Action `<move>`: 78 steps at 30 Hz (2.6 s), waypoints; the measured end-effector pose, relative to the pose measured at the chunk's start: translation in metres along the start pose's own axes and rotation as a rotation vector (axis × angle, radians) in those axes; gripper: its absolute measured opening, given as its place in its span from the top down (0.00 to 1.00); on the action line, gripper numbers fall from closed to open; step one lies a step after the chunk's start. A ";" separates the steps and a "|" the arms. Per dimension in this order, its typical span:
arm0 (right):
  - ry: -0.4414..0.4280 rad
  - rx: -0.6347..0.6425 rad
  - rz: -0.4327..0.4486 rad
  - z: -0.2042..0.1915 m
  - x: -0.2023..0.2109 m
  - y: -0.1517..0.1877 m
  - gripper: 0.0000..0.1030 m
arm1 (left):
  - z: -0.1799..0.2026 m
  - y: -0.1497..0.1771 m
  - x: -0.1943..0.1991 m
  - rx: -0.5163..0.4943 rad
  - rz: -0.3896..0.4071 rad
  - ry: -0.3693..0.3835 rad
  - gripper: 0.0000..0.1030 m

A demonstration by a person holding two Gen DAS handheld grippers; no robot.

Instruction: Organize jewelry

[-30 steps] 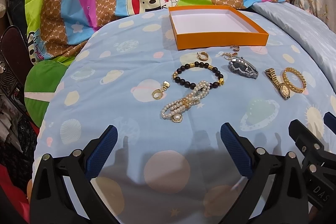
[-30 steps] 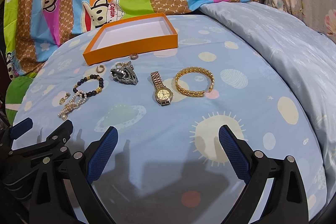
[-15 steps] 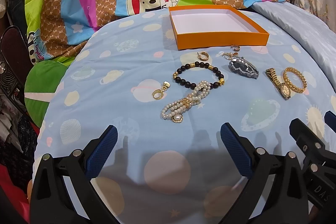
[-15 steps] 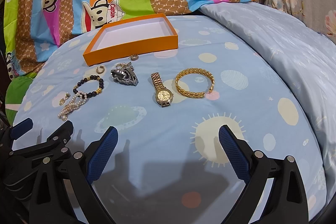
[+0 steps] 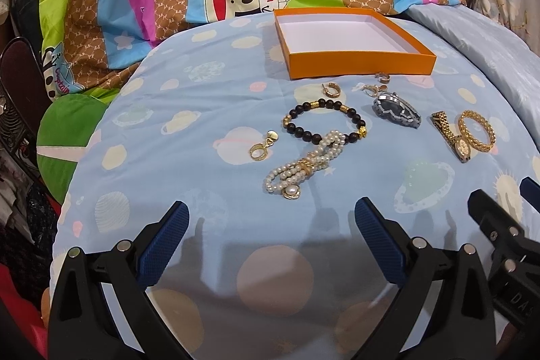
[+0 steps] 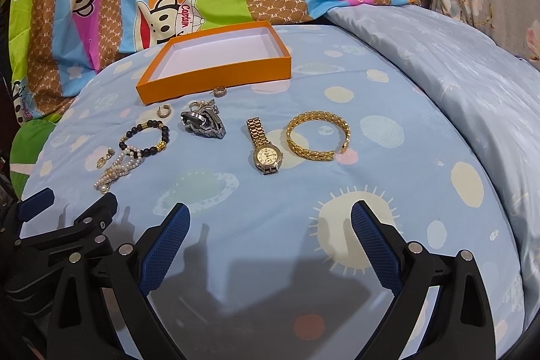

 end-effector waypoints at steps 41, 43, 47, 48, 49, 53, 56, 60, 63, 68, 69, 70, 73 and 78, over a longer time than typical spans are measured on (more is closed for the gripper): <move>-0.089 -0.019 -0.058 0.008 -0.041 -0.039 0.74 | 0.002 -0.032 -0.032 -0.034 -0.047 0.132 0.07; -0.081 -0.013 -0.049 0.007 -0.043 -0.042 0.74 | 0.002 -0.033 -0.033 -0.036 -0.047 0.131 0.07; -0.074 0.006 -0.037 0.004 -0.046 -0.048 0.77 | 0.002 -0.033 -0.034 -0.034 -0.043 0.142 0.07; -0.078 0.009 -0.035 0.004 -0.046 -0.048 0.78 | 0.002 -0.033 -0.034 -0.035 -0.041 0.148 0.07; -0.082 0.011 -0.033 0.004 -0.045 -0.048 0.78 | 0.003 -0.033 -0.033 -0.036 -0.039 0.150 0.09; -0.105 0.009 -0.030 0.003 -0.040 -0.044 0.78 | 0.005 -0.034 -0.032 -0.043 -0.027 0.175 0.14; -0.114 0.007 -0.036 0.003 -0.037 -0.041 0.78 | 0.007 -0.035 -0.028 -0.048 -0.015 0.212 0.26; -0.127 0.001 -0.040 0.003 -0.035 -0.038 0.78 | 0.010 -0.035 -0.027 -0.060 -0.010 0.238 0.40; -0.132 -0.001 -0.035 0.003 -0.032 -0.038 0.78 | 0.013 -0.034 -0.024 -0.074 -0.009 0.251 0.57; -0.135 0.003 -0.031 0.004 -0.028 -0.036 0.78 | 0.018 -0.030 -0.021 -0.094 -0.018 0.295 0.73; -0.137 0.004 -0.030 0.004 -0.028 -0.036 0.78 | 0.020 -0.029 -0.020 -0.099 -0.020 0.302 0.73; -0.138 0.004 -0.029 0.004 -0.026 -0.035 0.78 | 0.021 -0.028 -0.019 -0.103 -0.021 0.309 0.74; -0.142 0.008 -0.019 0.004 -0.021 -0.033 0.78 | 0.023 -0.025 -0.013 -0.113 -0.019 0.336 0.88; -0.151 0.018 0.025 0.003 -0.002 -0.036 0.78 | 0.020 -0.027 0.001 -0.102 -0.011 0.378 0.88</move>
Point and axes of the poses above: each gripper's, at about its wrist camera, not at the fingertips, and x roughly against the way its jaws point, z to its right, y to its underside, the point moved 4 cm from there along -x, roughly the way its jaws point, and after that the axes turned 15 degrees about -z, right-handed, at the moved point
